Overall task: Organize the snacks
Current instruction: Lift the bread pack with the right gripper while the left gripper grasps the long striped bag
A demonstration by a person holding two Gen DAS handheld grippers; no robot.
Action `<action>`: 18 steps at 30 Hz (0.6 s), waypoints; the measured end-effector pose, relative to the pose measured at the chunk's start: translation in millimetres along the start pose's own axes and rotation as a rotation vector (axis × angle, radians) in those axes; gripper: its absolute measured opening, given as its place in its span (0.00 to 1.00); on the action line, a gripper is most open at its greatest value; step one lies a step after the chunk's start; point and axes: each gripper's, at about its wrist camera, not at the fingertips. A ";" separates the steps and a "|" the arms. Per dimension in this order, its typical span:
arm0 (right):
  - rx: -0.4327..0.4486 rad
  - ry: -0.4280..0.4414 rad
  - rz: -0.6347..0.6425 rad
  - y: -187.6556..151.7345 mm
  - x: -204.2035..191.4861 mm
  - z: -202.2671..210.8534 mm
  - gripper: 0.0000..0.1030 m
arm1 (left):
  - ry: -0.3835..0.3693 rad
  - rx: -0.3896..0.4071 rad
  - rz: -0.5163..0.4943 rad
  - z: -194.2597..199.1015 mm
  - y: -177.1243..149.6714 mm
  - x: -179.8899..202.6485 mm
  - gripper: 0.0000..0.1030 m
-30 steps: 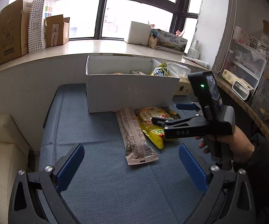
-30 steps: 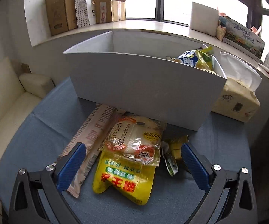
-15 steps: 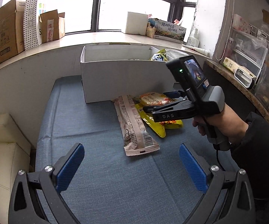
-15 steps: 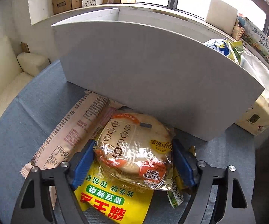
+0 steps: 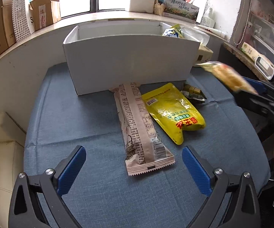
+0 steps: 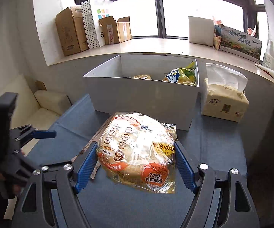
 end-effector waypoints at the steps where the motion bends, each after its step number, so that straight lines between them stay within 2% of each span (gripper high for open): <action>1: 0.012 -0.006 0.007 -5.2 -0.9 9.5 0.79 | 0.015 -0.016 -0.004 -8.9 3.4 1.6 1.00; 6: 0.021 -0.002 -0.023 -27.1 0.5 34.2 0.79 | 0.080 -0.077 0.003 -49.2 21.5 2.9 1.00; 11: 0.000 -0.009 -0.018 -42.8 -2.7 31.1 0.79 | 0.142 -0.087 -0.007 -75.4 40.7 1.0 0.98; 12: -0.006 -0.004 -0.031 -45.3 -0.8 28.8 0.79 | 0.143 -0.094 -0.004 -81.5 43.4 -0.3 0.89; 14: -0.016 0.006 -0.053 -50.6 1.0 25.1 0.79 | 0.084 -0.085 0.016 -86.1 45.5 -3.2 0.76; 16: -0.025 0.003 -0.066 -55.0 2.8 23.5 0.79 | 0.079 -0.079 -0.021 -83.3 44.2 2.9 0.56; 18: -0.026 0.009 -0.077 -58.4 5.3 23.1 0.79 | 0.078 -0.076 -0.041 -79.4 40.2 8.1 0.51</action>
Point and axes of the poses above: each gripper's, at about its wrist camera, not at the fingertips, and z roughly against the way its jaws point, x to its right, y to its top, and after that the axes turned 5 degrees about -y, right-handed
